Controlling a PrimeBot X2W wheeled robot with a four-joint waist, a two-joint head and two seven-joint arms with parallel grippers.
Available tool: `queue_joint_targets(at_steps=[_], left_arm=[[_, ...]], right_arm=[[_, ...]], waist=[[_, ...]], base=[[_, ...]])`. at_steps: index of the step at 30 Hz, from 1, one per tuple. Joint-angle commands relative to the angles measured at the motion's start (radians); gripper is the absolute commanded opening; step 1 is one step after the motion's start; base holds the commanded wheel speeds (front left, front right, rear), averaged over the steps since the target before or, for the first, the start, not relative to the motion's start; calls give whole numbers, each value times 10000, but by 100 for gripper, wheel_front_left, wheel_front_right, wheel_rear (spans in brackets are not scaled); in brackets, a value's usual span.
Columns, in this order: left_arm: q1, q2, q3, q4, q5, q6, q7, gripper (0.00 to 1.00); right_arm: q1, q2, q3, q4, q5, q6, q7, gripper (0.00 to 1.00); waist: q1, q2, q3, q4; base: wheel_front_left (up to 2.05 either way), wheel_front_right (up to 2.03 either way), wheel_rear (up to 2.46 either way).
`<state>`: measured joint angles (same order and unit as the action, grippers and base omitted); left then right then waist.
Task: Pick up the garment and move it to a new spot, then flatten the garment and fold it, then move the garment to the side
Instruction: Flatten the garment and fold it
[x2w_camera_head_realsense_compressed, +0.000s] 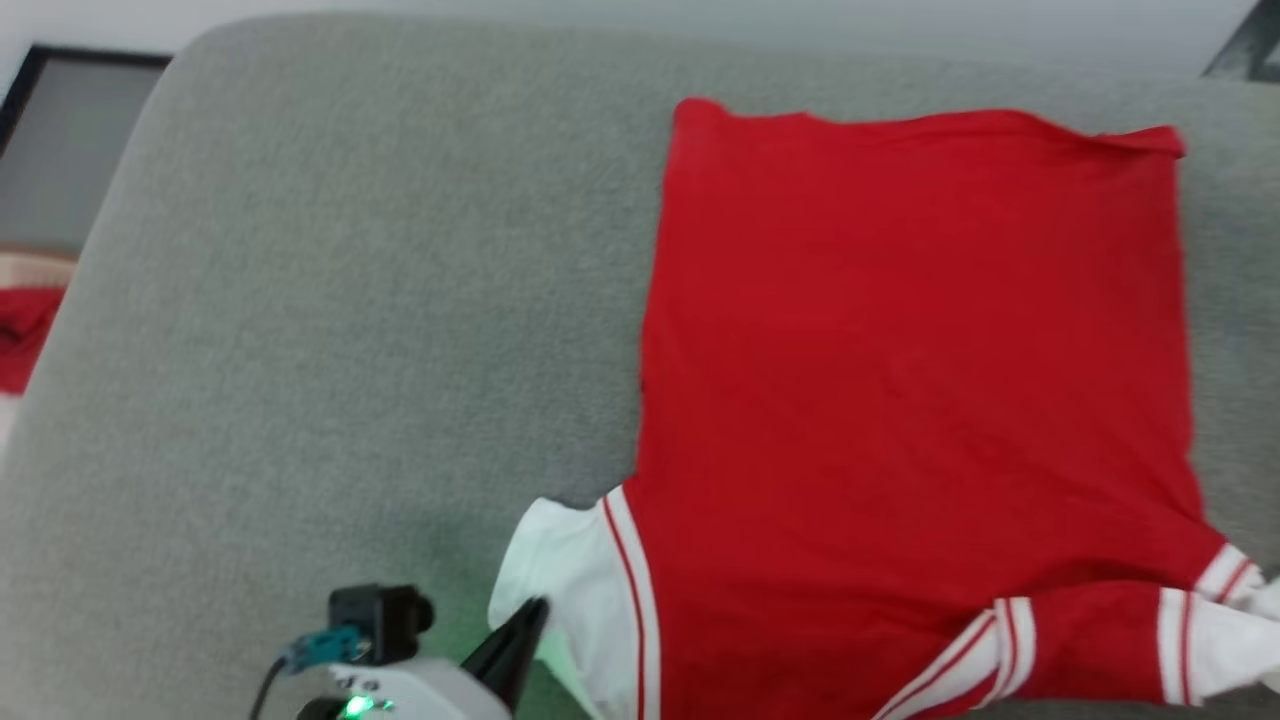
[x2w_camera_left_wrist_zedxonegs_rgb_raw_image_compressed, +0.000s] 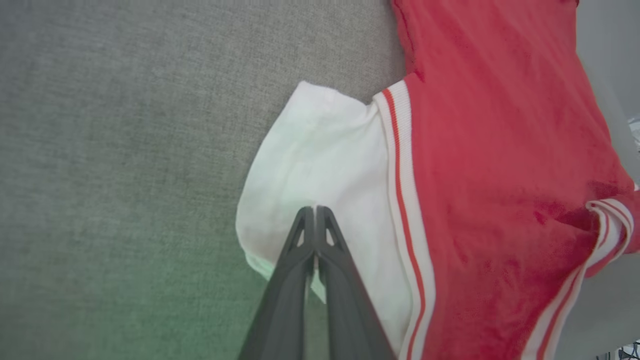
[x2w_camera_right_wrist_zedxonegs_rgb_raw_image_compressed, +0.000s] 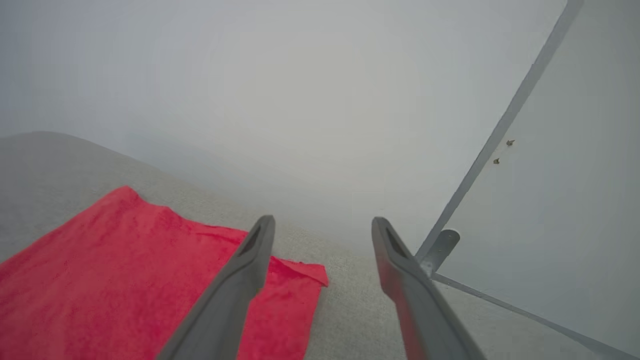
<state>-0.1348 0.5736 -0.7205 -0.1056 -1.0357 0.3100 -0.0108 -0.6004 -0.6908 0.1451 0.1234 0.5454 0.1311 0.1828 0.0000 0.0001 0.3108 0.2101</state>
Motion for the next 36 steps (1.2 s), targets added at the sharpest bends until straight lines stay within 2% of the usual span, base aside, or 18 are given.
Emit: queue_joint_targets(at_steps=[1, 11, 15, 22, 23, 24, 25, 36], left_arm=[[-155, -97, -31, 52, 80, -65, -58, 0], [-1183, -1085, -524, 784, 417, -774, -216, 0], [-1455, -1442, -687, 1166, 401, -1071, -248, 0], [-1702, -1724, -715, 1773, 365, -1297, -385, 0], [-1733, -1739, -715, 1847, 353, -1339, -378, 0], [-1764, -1766, -720, 1917, 341, -1350, -393, 0], [-1801, -1800, -721, 1989, 327, -1382, -397, 0], [-1777, -1702, -494, 2430, 210, -1422, -593, 0]], right_arm=[[-240, 74, 91, 207, 22, -7, 207, 100], [-3624, -290, 1782, 3545, 793, -7, 5333, 100], [-4362, -226, 1956, 4576, 976, -7, 6387, 100], [-4834, 265, 2039, 6202, 780, -7, 7398, 100], [-4877, 316, 2085, 6309, 726, -5, 7466, 54], [-4951, 343, 2131, 6380, 678, -5, 7441, 13], [-4987, 363, 2164, 6449, 627, -5, 7400, 0], [-5515, 430, 2374, 6390, 1032, -5, 6607, 0]], waist=[[0, -1, 497, 481], [0, -1, 1568, 1573], [0, -1, 1825, 1891], [0, -1, 2036, 2083], [0, -1, 2052, 2092], [0, -1, 2065, 2101], [0, -1, 2071, 2104], [0, -1, 1631, 1640]], base=[[0, 0, 0], [0, 0, 0], [0, 0, 0], [0, 0, 0], [0, 0, 0], [0, 0, 0], [0, 0, 0], [0, 0, 0]])
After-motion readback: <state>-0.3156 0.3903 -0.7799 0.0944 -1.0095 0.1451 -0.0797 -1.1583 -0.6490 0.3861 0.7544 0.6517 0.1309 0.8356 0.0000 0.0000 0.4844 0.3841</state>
